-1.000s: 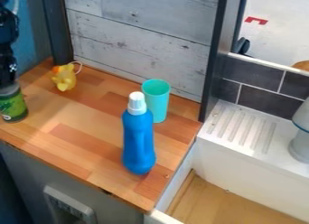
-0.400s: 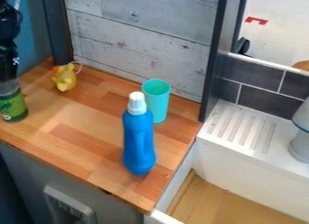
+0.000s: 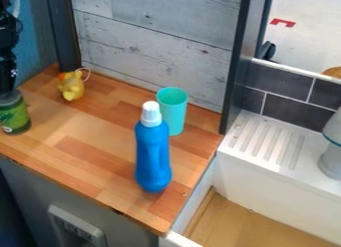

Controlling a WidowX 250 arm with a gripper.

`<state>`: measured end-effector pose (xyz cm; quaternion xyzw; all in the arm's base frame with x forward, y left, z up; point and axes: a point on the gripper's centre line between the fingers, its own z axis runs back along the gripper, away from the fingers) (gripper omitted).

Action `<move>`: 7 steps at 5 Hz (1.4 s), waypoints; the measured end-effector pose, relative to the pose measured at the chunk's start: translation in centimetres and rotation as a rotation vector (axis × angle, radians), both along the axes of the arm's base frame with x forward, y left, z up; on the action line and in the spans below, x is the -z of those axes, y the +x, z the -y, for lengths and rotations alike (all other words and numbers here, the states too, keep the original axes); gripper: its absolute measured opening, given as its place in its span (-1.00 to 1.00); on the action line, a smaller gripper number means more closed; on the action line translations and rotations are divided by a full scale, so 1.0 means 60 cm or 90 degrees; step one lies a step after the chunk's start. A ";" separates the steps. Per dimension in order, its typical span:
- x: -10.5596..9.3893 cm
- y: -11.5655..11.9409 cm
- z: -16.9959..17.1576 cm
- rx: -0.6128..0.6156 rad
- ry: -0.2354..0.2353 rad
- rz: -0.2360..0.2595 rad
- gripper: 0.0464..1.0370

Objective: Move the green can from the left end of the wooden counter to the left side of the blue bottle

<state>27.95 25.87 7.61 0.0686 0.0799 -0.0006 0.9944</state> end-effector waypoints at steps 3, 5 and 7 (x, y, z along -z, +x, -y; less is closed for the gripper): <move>0.013 -0.018 -0.008 -0.020 0.006 -0.009 0.93; 0.027 -0.039 0.023 -0.011 0.007 0.031 0.93; 0.036 -0.055 0.147 0.017 -0.145 0.039 0.93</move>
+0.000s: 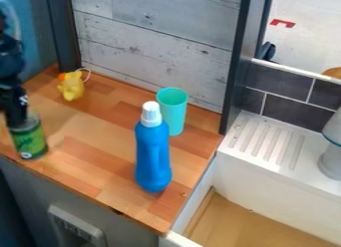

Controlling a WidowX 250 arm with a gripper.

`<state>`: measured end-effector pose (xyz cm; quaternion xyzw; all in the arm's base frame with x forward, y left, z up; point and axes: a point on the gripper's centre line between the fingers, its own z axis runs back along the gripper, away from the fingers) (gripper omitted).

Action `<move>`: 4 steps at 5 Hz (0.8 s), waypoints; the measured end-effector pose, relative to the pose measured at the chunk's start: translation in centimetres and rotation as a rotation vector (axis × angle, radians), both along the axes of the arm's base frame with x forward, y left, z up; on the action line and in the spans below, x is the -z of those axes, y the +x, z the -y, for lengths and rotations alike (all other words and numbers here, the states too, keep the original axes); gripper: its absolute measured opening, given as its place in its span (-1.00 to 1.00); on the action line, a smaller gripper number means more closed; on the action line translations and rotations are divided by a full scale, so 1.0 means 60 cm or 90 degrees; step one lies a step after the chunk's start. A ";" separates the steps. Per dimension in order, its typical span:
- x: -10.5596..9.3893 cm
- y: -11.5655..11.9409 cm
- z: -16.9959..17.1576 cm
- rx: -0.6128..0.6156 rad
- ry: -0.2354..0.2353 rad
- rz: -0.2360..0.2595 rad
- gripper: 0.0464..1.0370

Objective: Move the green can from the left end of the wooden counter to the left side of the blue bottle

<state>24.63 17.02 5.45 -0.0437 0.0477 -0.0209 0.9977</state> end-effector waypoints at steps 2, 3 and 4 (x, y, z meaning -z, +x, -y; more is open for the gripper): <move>0.009 0.048 0.102 0.034 -0.097 0.022 0.93; 0.009 0.060 0.112 0.044 -0.101 0.012 0.93; 0.004 0.054 0.116 0.039 -0.104 0.008 0.93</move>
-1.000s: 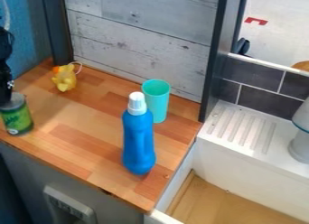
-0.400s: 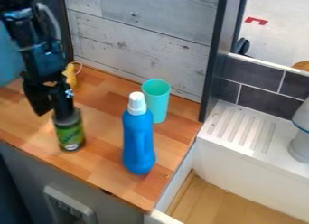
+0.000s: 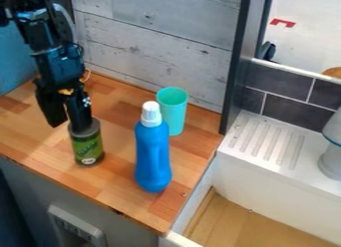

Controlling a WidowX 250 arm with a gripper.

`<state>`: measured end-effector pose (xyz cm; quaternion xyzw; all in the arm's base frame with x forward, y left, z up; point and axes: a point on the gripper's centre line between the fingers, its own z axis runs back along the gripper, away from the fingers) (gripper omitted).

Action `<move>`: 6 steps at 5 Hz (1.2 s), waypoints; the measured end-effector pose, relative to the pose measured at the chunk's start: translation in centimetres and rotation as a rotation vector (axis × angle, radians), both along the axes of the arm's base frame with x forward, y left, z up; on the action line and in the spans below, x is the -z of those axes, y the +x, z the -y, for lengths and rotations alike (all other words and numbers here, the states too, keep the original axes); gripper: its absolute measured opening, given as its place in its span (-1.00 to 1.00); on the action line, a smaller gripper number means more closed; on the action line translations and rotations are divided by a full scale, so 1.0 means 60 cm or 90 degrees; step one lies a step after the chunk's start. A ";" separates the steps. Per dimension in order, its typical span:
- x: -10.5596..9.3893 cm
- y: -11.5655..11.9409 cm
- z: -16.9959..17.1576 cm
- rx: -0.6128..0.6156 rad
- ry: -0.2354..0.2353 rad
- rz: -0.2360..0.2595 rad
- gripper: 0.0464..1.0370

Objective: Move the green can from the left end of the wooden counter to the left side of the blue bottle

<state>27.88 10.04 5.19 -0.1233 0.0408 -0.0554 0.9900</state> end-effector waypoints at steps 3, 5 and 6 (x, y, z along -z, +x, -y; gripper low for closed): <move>-0.143 0.023 -0.039 -0.017 0.025 0.145 0.93; -0.179 0.050 -0.096 -0.011 0.161 0.144 0.93; -0.150 0.078 -0.128 -0.028 0.178 0.121 0.93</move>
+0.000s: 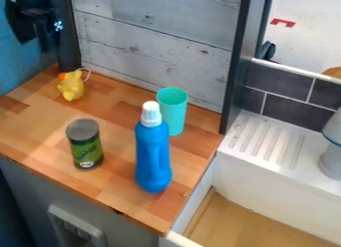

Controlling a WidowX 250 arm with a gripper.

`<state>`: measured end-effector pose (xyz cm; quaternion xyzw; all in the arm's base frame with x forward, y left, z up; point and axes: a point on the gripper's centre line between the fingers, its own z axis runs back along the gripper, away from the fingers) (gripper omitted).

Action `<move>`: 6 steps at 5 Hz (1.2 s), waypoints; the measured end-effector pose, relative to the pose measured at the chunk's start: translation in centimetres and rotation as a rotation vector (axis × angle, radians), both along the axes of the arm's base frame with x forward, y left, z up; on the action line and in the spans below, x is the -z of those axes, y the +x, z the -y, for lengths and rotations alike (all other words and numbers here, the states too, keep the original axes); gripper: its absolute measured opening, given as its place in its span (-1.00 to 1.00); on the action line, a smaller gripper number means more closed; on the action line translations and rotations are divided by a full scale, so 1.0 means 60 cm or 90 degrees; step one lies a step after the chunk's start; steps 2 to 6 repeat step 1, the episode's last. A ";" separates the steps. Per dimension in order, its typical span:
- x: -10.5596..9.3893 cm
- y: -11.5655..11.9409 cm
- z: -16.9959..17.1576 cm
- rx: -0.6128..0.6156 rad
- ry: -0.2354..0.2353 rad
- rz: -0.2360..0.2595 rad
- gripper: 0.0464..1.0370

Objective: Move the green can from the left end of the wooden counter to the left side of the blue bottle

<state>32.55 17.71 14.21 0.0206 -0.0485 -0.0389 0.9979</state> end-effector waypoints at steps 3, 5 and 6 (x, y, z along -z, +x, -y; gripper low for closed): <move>0.031 0.017 -0.030 -0.048 -0.006 -0.016 0.93; 0.031 0.017 -0.030 -0.048 -0.006 -0.016 0.93; 0.031 0.017 -0.030 -0.048 -0.006 -0.016 0.93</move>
